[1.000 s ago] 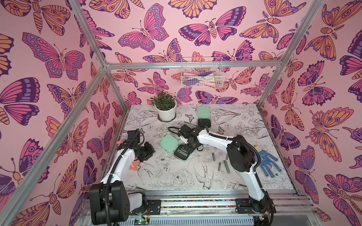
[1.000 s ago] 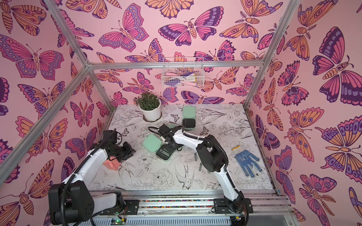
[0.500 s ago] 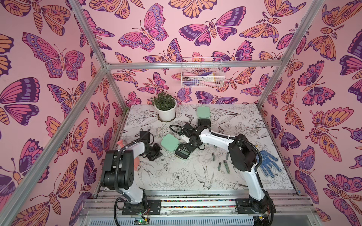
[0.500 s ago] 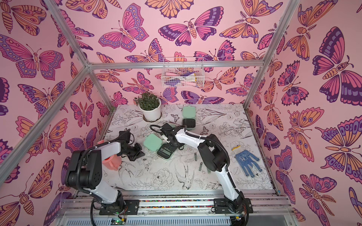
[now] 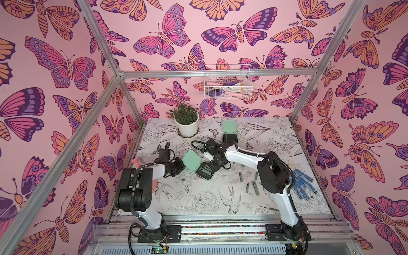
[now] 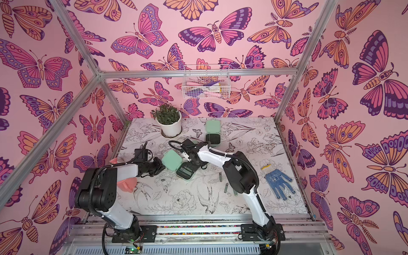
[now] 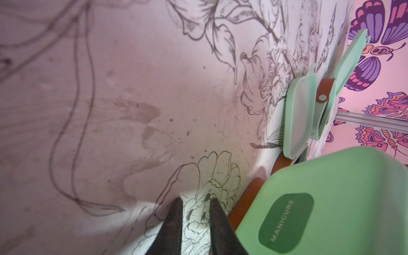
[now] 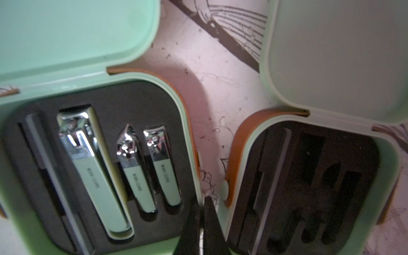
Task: Organize nail clipper sets
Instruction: Close the storage box at the center of the board.
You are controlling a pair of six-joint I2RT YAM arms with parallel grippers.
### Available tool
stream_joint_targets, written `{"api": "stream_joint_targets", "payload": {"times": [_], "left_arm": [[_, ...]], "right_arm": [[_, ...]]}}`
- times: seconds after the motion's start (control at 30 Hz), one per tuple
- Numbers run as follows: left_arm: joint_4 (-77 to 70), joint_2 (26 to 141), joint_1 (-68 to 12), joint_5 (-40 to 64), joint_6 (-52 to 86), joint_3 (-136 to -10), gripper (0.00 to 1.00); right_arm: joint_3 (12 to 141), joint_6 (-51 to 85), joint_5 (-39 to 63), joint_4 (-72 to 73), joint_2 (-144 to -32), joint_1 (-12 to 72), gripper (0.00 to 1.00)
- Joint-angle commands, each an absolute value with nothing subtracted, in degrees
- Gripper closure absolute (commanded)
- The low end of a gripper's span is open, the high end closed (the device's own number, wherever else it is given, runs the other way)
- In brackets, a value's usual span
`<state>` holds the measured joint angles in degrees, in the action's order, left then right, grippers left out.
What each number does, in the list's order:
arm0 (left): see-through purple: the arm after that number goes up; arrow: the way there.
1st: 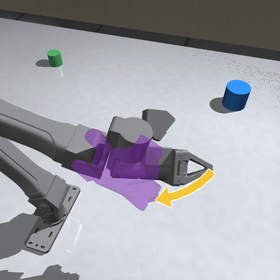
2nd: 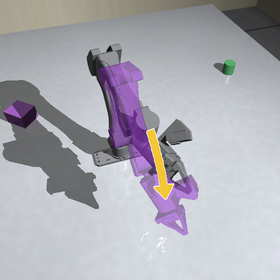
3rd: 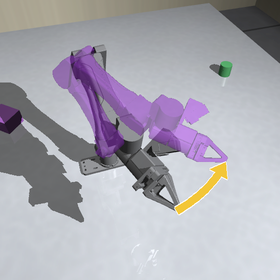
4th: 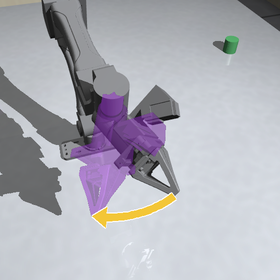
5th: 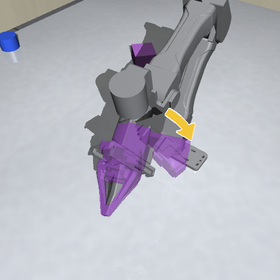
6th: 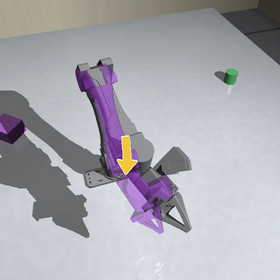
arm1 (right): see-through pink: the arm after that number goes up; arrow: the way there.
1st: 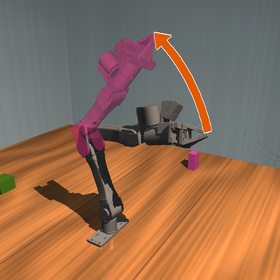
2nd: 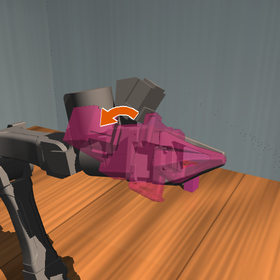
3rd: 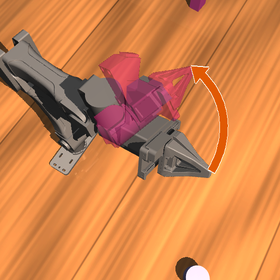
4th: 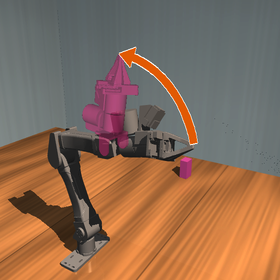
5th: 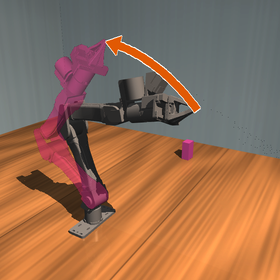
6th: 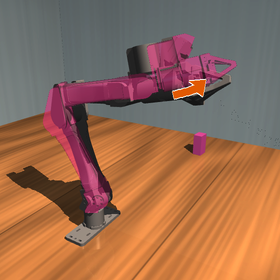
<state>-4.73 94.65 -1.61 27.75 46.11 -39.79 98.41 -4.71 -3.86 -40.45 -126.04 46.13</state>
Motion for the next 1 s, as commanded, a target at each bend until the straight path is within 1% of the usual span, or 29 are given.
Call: {"api": "stream_joint_targets", "payload": {"times": [0.0, 0.13, 0.17, 0.2, 0.37, 0.6, 0.77, 0.83, 0.97], "left_arm": [[-8.8, 91.6, -2.3, 25.6, 45.1, -37.1, 0.74], [-11.8, 90.2, -2.9, 25.6, 45.1, -36.1, 0.74], [-12.8, 90.0, -3.3, 28.5, 43.7, -35.7, 0.74], [-13.8, 89.5, -3.7, 28.9, 43.6, -35.3, 0.73], [-17.8, 86.1, -6.3, 29.2, 42.6, -33.0, 0.73], [-18.5, 78.2, -8.0, 28.6, 40.4, -29.4, 0.72], [-18.5, 77.7, -8.7, 29.2, 39.9, -29.2, 0.71], [-19.2, 78.7, -9.1, 29.4, 40.0, -29.5, 0.71], [-21.1, 80.7, -10.1, 29.5, 40.6, -30.4, 0.71]], "right_arm": [[98.7, -6.3, -2.0, -42.6, -129.3, 46.7, 1.0], [99.4, -6.0, -2.5, -43.6, -129.8, 46.7, 1.0], [99.6, -5.9, -2.7, -43.7, -129.9, 46.7, 1.0], [99.8, -5.8, -3.0, -43.9, -130.0, 46.7, 1.0], [101.3, -5.8, -4.2, -45.2, -130.6, 46.8, 1.0], [103.7, -4.9, -5.7, -46.9, -131.7, 46.8, 1.0], [104.5, -2.7, -6.9, -47.1, -131.6, 46.8, 1.0], [104.4, -1.4, -7.1, -46.9, -131.0, 46.8, 0.95], [104.2, 1.5, -7.0, -46.3, -129.4, 46.8, 0.8]]}}
